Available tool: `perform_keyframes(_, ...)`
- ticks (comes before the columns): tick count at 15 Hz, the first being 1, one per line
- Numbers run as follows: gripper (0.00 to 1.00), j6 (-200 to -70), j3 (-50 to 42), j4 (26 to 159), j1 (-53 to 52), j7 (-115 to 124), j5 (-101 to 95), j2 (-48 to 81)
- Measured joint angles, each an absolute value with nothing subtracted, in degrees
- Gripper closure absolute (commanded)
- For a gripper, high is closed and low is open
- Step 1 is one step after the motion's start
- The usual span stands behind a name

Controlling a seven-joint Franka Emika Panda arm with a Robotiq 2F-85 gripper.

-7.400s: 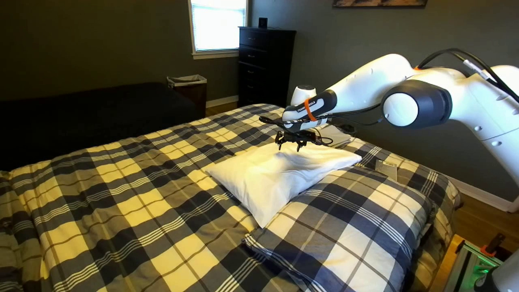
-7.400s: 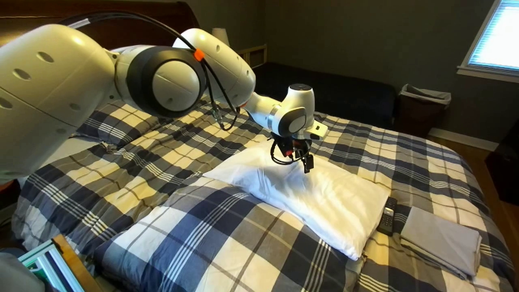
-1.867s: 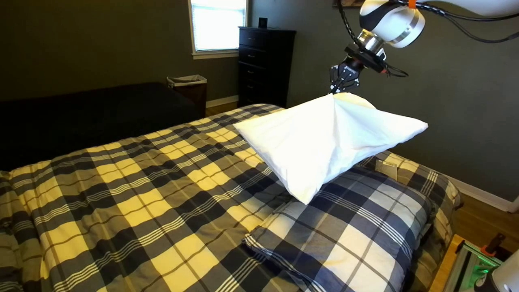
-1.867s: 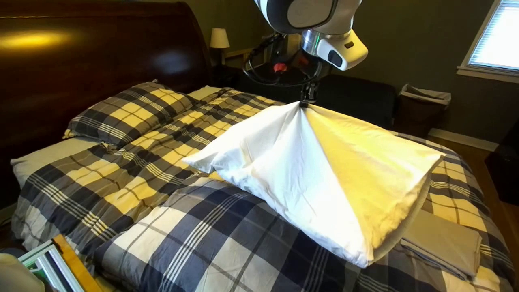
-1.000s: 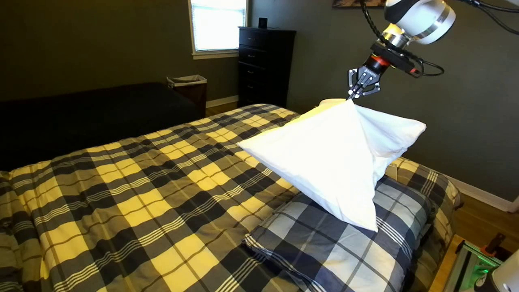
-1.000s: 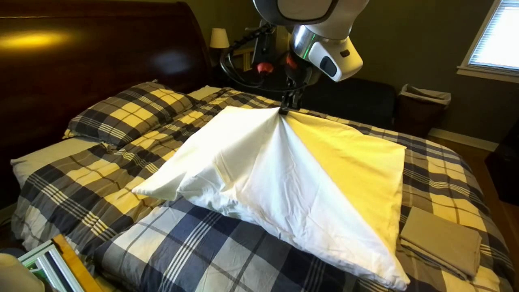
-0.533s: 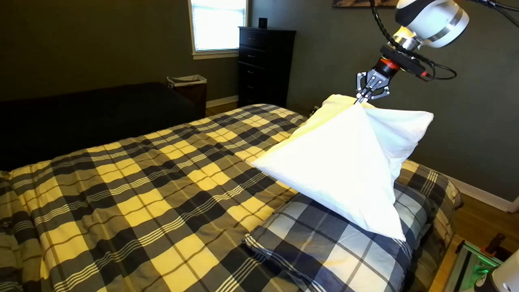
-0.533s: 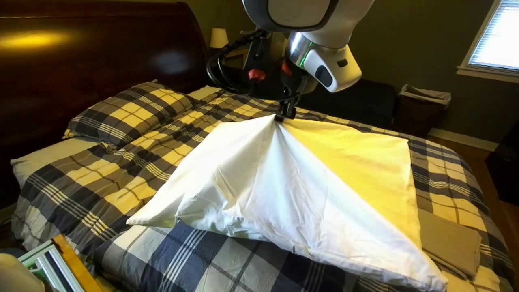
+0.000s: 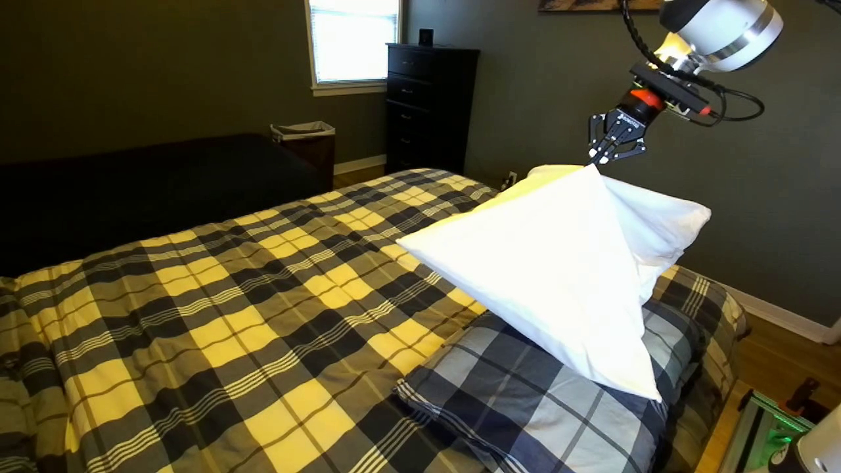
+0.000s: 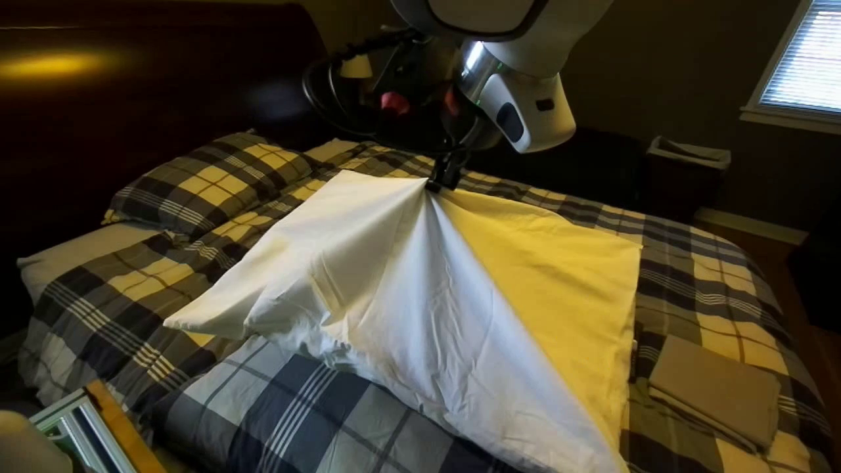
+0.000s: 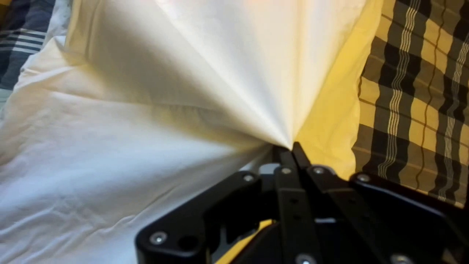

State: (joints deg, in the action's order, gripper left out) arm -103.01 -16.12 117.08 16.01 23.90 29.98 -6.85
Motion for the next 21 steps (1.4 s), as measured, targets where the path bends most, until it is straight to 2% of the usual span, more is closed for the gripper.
perform_keyframes(21,0.99,-100.66,-15.78,117.10,16.32,24.03,21.09,-7.38)
